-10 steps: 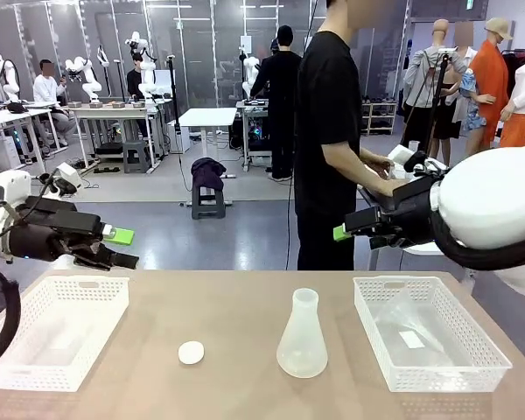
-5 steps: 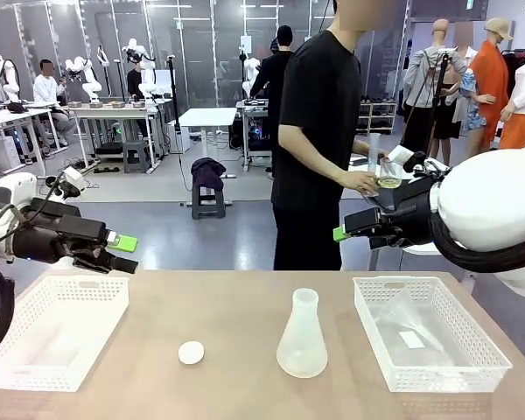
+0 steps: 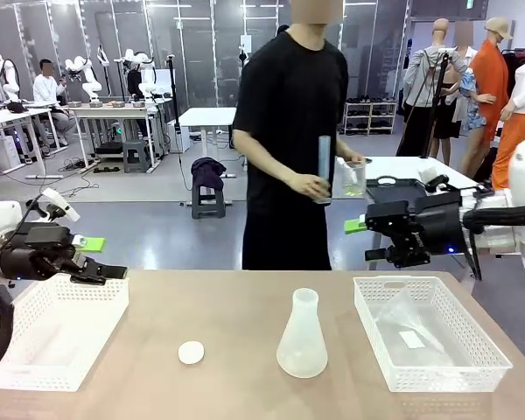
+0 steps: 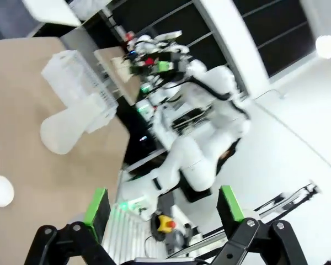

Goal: Prepare the solutions needed for the experiment.
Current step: Pick up the Plastic Funnel and insert it into the Big flask.

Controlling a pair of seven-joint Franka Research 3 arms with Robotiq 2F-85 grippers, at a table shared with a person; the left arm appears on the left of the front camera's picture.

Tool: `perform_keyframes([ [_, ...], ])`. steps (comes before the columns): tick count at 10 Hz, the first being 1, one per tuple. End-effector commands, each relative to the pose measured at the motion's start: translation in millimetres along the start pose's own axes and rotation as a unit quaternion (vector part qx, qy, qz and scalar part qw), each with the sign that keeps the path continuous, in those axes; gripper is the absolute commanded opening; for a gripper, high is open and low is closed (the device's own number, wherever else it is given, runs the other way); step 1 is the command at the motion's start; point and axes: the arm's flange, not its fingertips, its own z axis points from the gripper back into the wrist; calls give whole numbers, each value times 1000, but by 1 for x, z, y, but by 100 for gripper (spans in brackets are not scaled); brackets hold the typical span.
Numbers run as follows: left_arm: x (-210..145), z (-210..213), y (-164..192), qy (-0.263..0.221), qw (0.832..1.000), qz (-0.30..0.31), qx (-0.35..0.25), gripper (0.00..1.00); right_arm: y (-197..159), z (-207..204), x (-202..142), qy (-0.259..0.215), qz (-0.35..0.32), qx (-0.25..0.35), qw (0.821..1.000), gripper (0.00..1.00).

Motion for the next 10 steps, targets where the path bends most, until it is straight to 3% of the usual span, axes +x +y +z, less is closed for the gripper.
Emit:
perform_keyframes([
  [1, 10, 1, 16, -48, 997, 51, -38, 100, -18, -11, 3, -17, -12, 38, 999, 100],
  [3, 6, 3, 17, -63, 992, 110, -22, 100, -23, -13, 0, -16, -21, 50, 998, 100],
  [6, -1, 6, 7, -38, 984, 172, 30, 100, -28, -17, -4, -15, -25, 62, 998, 100],
  [8, -1, 10, 6, -21, 983, 175, 56, 100, -33, -18, -7, -26, -22, 59, 998, 100],
  [10, -1, 13, 11, -11, 984, 162, 69, 100, -22, -5, -4, -1, -33, 46, 998, 100],
])
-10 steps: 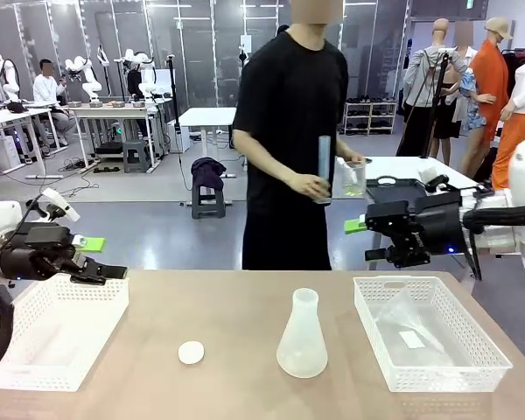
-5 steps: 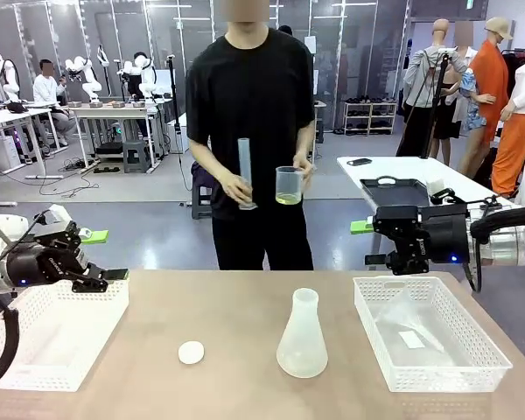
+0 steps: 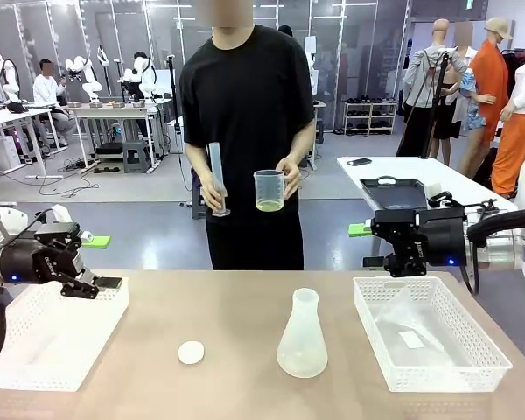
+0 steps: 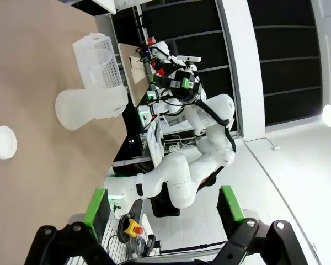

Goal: Prepare the solutions needed for the experiment.
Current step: Pick up the Plastic Funnel and insert it into the Big flask.

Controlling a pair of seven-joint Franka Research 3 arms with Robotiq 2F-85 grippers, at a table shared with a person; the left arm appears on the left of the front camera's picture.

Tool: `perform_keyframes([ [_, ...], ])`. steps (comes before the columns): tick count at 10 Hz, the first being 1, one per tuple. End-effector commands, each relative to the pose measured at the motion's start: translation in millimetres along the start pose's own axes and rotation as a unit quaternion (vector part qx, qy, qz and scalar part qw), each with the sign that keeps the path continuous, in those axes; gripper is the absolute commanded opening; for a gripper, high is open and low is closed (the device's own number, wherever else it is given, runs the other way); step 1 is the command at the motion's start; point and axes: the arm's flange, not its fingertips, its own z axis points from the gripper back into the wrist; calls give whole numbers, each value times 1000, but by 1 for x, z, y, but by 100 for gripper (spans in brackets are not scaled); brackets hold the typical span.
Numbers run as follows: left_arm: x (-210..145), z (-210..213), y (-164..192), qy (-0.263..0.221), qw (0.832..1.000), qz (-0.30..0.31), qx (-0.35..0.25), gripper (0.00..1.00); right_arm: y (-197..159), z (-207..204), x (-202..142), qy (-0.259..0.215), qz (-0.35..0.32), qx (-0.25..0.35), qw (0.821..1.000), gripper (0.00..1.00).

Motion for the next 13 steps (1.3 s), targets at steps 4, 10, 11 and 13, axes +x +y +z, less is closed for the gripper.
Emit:
perform_keyframes([
  [4, 1, -2, -1, -6, 1000, 1, -7, 100, -3, -1, 20, 63, 82, -70, 992, 100],
  [10, 1, -2, -1, -6, 1000, 1, -7, 100, -14, -9, 102, 320, 294, -242, 867, 100],
  [11, 1, -2, -1, -6, 1000, 1, -7, 100, -15, -11, 107, 345, 279, -257, 859, 100],
  [13, 1, -2, -1, -6, 1000, 1, -7, 100, -25, -21, 88, 310, 240, -230, 891, 100],
])
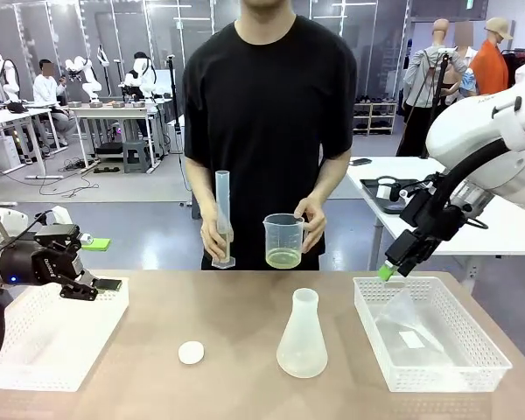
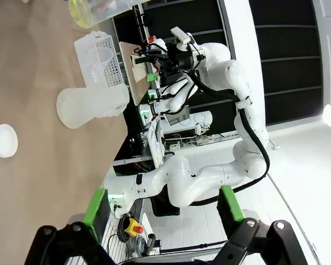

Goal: Prepare the solutions needed for the experiment.
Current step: Pick up the Plastic Funnel and insert it into the Big flask.

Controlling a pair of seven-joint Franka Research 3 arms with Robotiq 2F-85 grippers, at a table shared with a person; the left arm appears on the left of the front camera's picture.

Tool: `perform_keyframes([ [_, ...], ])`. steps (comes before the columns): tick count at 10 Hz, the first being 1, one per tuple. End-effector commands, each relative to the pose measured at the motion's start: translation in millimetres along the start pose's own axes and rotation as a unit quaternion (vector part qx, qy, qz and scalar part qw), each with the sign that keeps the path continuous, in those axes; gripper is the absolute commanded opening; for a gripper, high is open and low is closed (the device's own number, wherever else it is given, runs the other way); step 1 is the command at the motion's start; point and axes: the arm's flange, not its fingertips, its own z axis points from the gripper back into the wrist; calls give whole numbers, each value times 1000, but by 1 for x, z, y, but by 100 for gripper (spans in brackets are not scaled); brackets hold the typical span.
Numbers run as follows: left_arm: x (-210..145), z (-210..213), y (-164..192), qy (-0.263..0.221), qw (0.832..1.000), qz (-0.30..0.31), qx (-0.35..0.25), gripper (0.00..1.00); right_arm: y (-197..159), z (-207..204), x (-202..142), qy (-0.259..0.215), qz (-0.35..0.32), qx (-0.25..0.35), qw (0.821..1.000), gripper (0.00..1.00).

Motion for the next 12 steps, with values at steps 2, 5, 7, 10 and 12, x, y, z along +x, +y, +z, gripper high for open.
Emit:
perform_keyframes([
  [2, 1, -2, -2, -6, 1000, 0, -6, 100, 5, -6, -5, -22, -7, 12, 1000, 100],
  [5, 1, -2, -2, -6, 1000, 0, -6, 100, 5, -5, -1, -11, -16, 12, 1000, 100],
  [7, 1, -2, -2, -6, 1000, 0, -6, 100, -16, -14, 21, 41, 117, -23, 992, 100],
  [10, 1, -2, -2, -6, 1000, 0, -6, 100, -36, -27, 41, 119, 234, -82, 961, 100],
  [12, 1, -2, -2, -6, 1000, 0, -6, 100, -43, -33, 45, 171, 301, -66, 936, 100],
])
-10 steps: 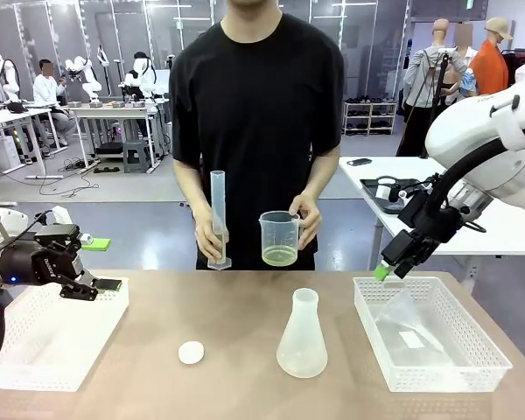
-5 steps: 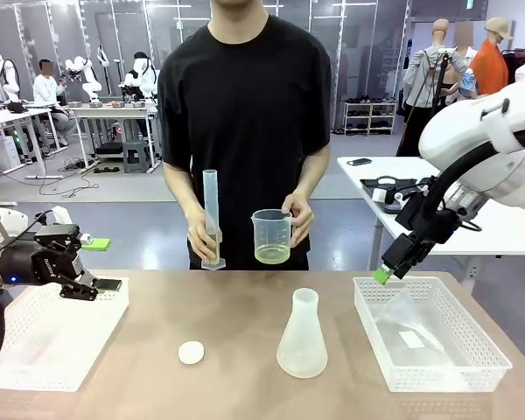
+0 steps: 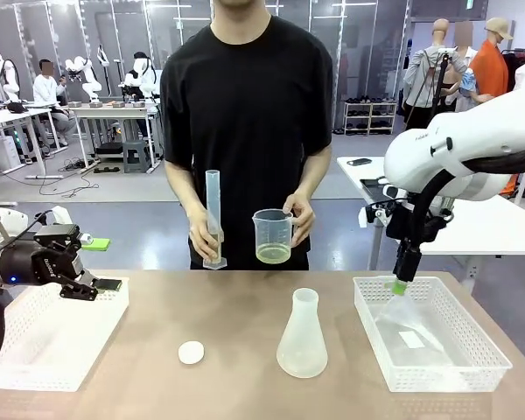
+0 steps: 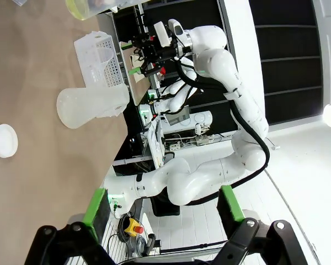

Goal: Prepare the solutions needed for the experiment.
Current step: Pick up the Plastic Funnel and insert it into the Big flask.

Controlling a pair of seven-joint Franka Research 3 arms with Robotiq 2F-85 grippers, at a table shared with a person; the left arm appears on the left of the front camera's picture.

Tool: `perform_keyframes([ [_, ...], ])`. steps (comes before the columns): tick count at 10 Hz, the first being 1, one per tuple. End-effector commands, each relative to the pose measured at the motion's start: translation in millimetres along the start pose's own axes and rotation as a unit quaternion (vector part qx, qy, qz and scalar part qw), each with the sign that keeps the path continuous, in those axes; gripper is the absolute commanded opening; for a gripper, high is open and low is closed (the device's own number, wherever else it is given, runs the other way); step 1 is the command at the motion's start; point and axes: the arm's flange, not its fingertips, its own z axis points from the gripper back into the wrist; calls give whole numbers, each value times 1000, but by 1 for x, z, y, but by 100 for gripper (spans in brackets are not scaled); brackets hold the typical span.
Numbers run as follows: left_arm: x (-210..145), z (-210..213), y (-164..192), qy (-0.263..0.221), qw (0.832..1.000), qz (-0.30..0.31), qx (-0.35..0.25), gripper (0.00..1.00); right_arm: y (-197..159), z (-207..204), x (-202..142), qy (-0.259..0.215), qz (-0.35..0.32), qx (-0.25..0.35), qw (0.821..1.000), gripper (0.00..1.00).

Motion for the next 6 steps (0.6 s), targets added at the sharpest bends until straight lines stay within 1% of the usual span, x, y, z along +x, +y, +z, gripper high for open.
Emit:
perform_keyframes([
  [1, 1, -2, -2, -6, 1000, 0, -6, 100, -10, 3, 1, 32, 62, -2, 998, 100],
  [3, 1, -2, -2, -6, 1000, 0, -6, 100, -19, 2, 10, 58, 95, -27, 993, 100],
  [4, 1, -2, -2, -6, 1000, 0, -6, 100, -21, 3, 15, 65, 107, -29, 992, 100],
  [5, 1, -2, -2, -6, 1000, 0, -6, 100, -22, 3, 18, 72, 110, -32, 991, 100],
  [6, 1, -2, -2, -6, 1000, 0, -6, 100, -22, 3, 21, 84, 90, -11, 992, 100],
])
